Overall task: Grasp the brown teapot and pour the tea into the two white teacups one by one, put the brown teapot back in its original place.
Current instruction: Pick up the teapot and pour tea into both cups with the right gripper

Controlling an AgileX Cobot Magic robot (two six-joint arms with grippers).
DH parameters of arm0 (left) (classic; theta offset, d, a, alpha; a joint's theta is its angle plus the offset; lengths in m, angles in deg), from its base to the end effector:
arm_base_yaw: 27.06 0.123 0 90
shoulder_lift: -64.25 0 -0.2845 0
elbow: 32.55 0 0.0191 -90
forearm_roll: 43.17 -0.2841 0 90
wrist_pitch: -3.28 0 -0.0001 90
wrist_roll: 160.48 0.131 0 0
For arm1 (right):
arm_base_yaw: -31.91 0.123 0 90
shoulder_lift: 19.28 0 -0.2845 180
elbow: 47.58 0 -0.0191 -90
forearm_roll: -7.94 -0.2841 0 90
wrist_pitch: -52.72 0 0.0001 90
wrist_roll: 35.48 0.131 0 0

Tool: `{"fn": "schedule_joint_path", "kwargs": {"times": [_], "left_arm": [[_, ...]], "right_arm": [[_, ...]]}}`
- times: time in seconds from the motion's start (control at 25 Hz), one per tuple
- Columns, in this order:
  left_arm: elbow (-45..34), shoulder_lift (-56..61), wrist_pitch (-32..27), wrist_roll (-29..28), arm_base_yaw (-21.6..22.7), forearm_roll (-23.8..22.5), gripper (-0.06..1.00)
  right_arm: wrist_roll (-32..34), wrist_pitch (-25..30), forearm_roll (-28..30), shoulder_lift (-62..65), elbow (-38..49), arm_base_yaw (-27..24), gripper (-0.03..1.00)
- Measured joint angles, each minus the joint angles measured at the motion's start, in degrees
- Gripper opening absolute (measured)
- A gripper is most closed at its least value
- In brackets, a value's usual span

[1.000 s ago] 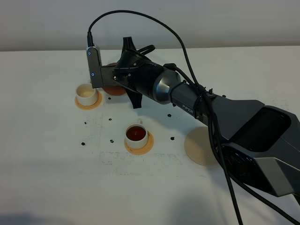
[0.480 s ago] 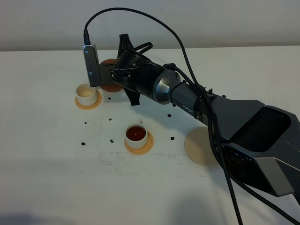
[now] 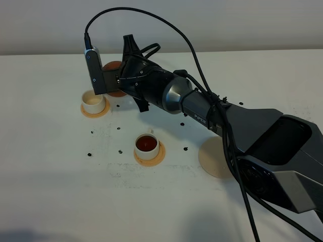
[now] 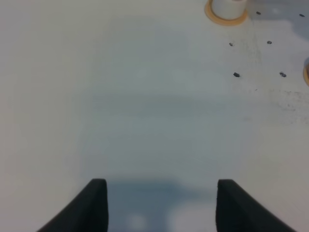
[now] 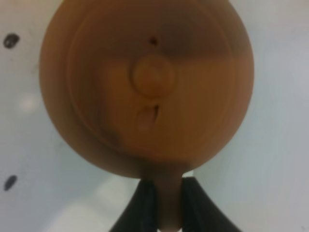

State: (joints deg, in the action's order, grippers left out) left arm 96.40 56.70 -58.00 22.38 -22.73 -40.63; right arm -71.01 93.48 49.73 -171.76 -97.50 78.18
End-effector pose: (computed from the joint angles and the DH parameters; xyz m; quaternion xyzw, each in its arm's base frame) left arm 0.0642 -0.0002 0.2594 -0.0106 0.8652 0.0093 0.5012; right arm 0.4675 0.4062 0.1275 -0.7191 0.5504 -0.2772 0.3213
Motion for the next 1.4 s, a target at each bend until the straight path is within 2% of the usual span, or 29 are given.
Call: {"fn": "schedule_joint_path", "kwargs": {"times": [0.56,1.4], "left_arm": [[0.0,0.0,0.0,0.0,0.0,0.0,0.48],[0.0,0.0,0.0,0.0,0.0,0.0,0.48]], "right_arm": [[-0.3,-1.1,5.9,0.0,0.0,0.1,0.12],[-2.2,-1.1,6.4,0.0,0.0,1.6,0.12]]}}
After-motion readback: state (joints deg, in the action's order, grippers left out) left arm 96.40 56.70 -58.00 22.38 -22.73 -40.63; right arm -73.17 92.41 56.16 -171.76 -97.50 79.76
